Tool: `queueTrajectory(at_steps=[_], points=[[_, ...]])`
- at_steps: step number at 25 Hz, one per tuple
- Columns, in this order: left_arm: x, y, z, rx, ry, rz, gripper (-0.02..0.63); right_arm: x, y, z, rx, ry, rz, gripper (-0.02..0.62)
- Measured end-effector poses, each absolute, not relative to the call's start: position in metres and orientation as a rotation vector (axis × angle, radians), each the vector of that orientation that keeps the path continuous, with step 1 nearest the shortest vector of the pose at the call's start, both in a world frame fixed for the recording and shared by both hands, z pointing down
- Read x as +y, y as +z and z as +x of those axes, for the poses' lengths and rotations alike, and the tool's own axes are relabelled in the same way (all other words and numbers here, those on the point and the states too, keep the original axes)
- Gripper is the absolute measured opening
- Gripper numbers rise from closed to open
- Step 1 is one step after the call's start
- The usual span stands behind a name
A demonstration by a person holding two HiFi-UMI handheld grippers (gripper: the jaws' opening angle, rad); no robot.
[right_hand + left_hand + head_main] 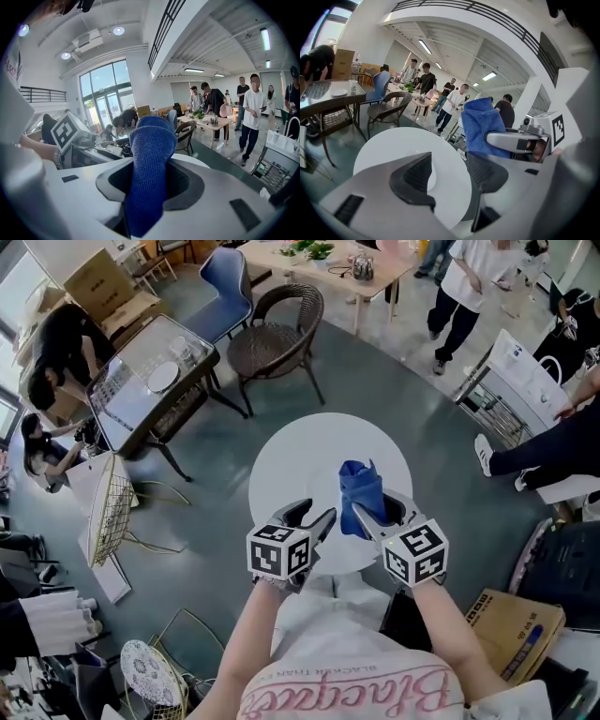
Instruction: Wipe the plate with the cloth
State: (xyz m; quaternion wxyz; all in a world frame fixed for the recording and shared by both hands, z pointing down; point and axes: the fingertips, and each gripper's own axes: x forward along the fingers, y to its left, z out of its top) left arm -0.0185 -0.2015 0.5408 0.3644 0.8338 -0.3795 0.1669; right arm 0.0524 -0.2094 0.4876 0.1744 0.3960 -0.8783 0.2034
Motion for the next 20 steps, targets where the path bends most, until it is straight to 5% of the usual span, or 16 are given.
queueTrajectory(at_steps=[20], points=[[-0.251,0.706,-0.059,-0.91,0.402,1.747,0.213,-0.231,0.58,0.047,-2.324,0.809,1.169,0.161]])
